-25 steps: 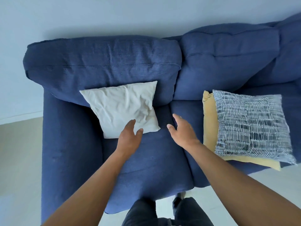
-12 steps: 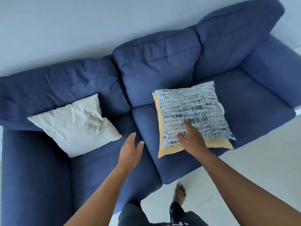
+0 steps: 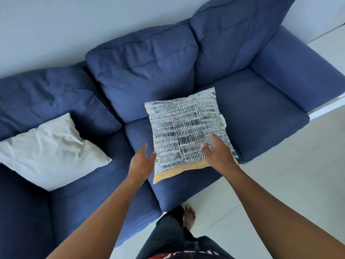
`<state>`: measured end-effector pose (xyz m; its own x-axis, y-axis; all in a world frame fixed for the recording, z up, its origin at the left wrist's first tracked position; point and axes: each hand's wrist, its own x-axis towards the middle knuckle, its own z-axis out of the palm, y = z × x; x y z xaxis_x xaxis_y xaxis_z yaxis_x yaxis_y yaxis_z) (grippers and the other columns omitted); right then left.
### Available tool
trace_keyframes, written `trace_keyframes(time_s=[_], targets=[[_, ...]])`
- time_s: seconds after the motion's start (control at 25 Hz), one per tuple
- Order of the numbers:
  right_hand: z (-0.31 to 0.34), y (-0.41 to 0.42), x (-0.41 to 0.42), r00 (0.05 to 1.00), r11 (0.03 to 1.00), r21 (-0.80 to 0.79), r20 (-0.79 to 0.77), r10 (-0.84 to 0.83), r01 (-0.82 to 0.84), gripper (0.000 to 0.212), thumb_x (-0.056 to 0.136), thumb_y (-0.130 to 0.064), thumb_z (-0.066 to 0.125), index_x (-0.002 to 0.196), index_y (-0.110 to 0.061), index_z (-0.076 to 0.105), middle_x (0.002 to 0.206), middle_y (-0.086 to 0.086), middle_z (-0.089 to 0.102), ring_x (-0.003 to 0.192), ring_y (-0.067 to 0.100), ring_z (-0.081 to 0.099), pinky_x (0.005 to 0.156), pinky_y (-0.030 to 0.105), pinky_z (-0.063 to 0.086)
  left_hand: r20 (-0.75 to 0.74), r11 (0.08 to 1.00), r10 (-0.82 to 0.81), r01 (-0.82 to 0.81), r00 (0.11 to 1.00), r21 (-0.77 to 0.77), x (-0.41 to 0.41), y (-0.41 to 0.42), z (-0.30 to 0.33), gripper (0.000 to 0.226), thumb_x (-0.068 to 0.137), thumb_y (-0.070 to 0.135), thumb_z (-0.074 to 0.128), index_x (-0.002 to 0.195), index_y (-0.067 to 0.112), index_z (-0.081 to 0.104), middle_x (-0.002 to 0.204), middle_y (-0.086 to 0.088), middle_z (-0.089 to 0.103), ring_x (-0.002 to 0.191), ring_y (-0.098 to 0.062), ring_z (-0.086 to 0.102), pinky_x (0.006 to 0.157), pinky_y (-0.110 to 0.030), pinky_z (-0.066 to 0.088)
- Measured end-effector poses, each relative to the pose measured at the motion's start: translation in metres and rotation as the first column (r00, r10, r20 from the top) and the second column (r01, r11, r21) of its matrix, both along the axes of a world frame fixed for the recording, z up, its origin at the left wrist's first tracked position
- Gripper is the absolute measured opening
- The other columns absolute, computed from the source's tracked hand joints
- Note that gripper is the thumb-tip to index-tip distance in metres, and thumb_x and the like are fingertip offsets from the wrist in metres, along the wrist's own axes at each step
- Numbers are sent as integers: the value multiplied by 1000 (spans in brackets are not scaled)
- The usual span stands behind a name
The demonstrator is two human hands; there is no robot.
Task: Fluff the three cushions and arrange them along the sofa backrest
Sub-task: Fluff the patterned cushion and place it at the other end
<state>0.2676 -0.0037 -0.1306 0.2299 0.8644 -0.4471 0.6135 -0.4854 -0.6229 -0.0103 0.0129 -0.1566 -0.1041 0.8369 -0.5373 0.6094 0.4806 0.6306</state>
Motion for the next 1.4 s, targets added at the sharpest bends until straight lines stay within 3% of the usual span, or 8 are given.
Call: trace_keyframes(time_s=[0.12, 0.24, 0.48, 0.68, 0.96, 1.12, 1.24, 1.4], targets=[[-1, 18, 27, 999, 999, -30, 14, -39, 39, 69, 100, -39, 59, 160, -14, 34, 163, 7, 42, 149, 27, 38, 120, 45, 33, 16, 1000, 0, 0, 1000, -24, 15, 35, -10, 66, 104, 39, 56, 162, 16, 33, 156, -5, 51, 131, -25, 58, 94, -31, 41], [-11, 49, 54, 998, 998, -48, 32, -46, 48, 67, 99, -38, 59, 158, -15, 37, 158, 7, 48, 144, 28, 44, 117, 45, 37, 43, 998, 57, -58, 997, 31, 31, 58, -19, 50, 103, 36, 58, 148, 15, 51, 103, 17, 58, 76, -2, 55, 71, -27, 42], [-55, 79, 64, 997, 988, -134, -8, -82, 80, 79, 96, -46, 64, 161, -14, 31, 165, 9, 36, 151, 30, 34, 119, 43, 29, 49, 985, 136, -130, 990, -117, 44, 92, -47, 45, 98, 43, 63, 129, 11, 58, 102, -4, 68, 80, -16, 61, 67, -37, 49], [-91, 87, 80, 981, 949, -279, -80, -174, 146, 107, 69, -69, 79, 154, -19, 37, 155, 5, 48, 141, 33, 47, 113, 53, 42, 151, 891, 394, -337, 906, -303, 64, 109, -70, 86, 90, 53, 72, 154, 3, 40, 149, -12, 52, 132, -35, 53, 108, -47, 44], [-73, 116, 130, 948, 964, -266, -306, -92, 7, 82, 62, -76, 79, 127, -29, 61, 124, -13, 69, 115, 17, 65, 102, 46, 51, 274, 878, 466, -399, 842, -267, 108, 121, -45, 44, 87, 37, 81, 115, 6, 67, 111, -20, 73, 104, -40, 70, 81, -49, 59], [-38, 127, 166, 949, 988, -154, -312, -39, -9, 60, 70, -73, 75, 115, -36, 62, 110, -17, 71, 107, 14, 68, 95, 42, 55, 423, 857, 515, -444, 745, -261, 134, 119, -4, 25, 90, 21, 80, 109, 7, 72, 98, -13, 81, 68, -16, 80, 50, -26, 60], [-14, 131, 179, 976, 997, -23, -209, 65, -72, 64, 85, -63, 70, 139, -33, 55, 124, -21, 63, 122, 18, 60, 96, 30, 45, 541, 827, 557, -483, 630, -288, 159, 129, 27, 19, 90, 13, 78, 107, 7, 72, 89, -11, 83, 75, -27, 81, 61, -36, 64], [29, 116, 189, 962, 952, 217, -115, 246, -218, 76, 88, -37, 71, 157, -27, 38, 161, -5, 41, 149, 11, 29, 122, 42, 28, 671, 843, 509, -467, 539, -265, 194, 150, 67, 12, 89, 6, 76, 101, 8, 74, 89, -11, 83, 73, -27, 81, 58, -37, 63]])
